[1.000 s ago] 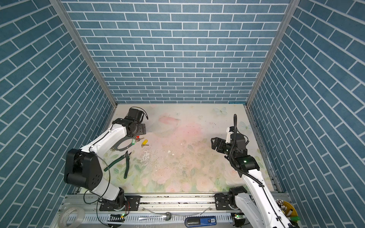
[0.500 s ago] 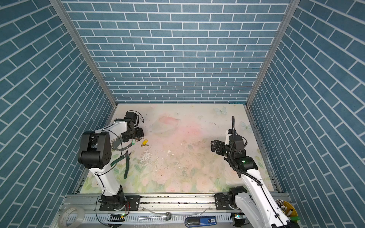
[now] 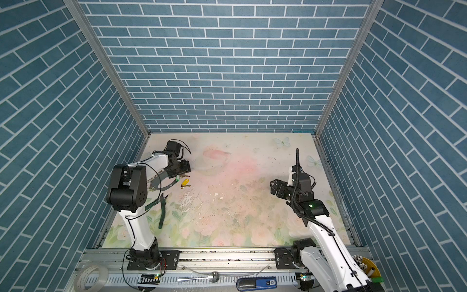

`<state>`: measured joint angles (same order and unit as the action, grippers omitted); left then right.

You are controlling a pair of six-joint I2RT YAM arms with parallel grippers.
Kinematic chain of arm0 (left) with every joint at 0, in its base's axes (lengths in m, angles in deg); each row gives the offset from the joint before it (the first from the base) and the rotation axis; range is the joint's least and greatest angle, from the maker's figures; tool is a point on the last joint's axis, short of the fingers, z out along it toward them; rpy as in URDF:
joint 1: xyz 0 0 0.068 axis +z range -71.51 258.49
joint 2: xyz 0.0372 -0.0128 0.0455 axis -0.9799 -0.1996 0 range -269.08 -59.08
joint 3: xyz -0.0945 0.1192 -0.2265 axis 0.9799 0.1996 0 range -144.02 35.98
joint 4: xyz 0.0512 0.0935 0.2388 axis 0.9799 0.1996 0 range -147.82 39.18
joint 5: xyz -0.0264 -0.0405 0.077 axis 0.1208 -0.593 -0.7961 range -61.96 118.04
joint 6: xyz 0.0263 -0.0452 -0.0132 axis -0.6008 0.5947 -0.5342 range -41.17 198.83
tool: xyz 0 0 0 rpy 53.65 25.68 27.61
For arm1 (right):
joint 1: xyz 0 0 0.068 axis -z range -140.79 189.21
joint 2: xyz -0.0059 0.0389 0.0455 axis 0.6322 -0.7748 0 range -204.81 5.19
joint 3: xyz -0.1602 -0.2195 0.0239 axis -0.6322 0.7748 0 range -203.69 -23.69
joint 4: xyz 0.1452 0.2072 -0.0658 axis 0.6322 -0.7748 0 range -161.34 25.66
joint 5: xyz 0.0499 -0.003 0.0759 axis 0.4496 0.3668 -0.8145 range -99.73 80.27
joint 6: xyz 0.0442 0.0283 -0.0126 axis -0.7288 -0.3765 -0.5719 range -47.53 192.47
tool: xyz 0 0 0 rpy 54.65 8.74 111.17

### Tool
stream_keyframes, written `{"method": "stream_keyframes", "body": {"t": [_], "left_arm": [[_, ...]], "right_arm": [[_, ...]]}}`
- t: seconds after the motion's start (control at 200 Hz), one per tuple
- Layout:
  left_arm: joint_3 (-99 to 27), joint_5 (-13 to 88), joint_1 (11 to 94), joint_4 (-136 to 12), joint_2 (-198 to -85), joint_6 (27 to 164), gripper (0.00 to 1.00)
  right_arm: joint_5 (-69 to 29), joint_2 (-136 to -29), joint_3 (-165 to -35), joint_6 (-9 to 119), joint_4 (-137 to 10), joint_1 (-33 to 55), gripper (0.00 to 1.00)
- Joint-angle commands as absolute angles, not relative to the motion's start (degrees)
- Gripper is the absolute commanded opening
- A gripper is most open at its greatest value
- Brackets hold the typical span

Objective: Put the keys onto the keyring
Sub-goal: 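Grasp the metal keyring plate edge with the left gripper and lift it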

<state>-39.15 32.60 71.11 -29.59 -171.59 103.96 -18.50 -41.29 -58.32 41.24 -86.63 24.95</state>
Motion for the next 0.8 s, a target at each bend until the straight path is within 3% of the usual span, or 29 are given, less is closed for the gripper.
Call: {"method": "stream_keyframes", "body": {"t": [0.0, 0.45, 0.59, 0.795], "left_arm": [[-40.2, 36.7, 65.3, -29.3, -172.7, 105.2, 0.77], [-54.8, 36.7, 45.6, -24.0, -178.3, 106.1, 0.76], [-54.5, 33.6, 44.7, -21.1, -173.6, 104.0, 0.77], [-49.1, 21.4, 48.0, -14.5, -165.1, 99.1, 0.81]], "right_arm": [[-17.4, -42.0, -58.1, 41.2, -87.5, 24.6, 0.9], [-17.0, -41.5, -58.1, 40.5, -88.4, 24.6, 0.89], [-17.0, -41.2, -58.1, 40.6, -89.0, 24.5, 0.89], [-17.1, -41.2, -57.8, 40.4, -88.5, 24.4, 0.89]]}}
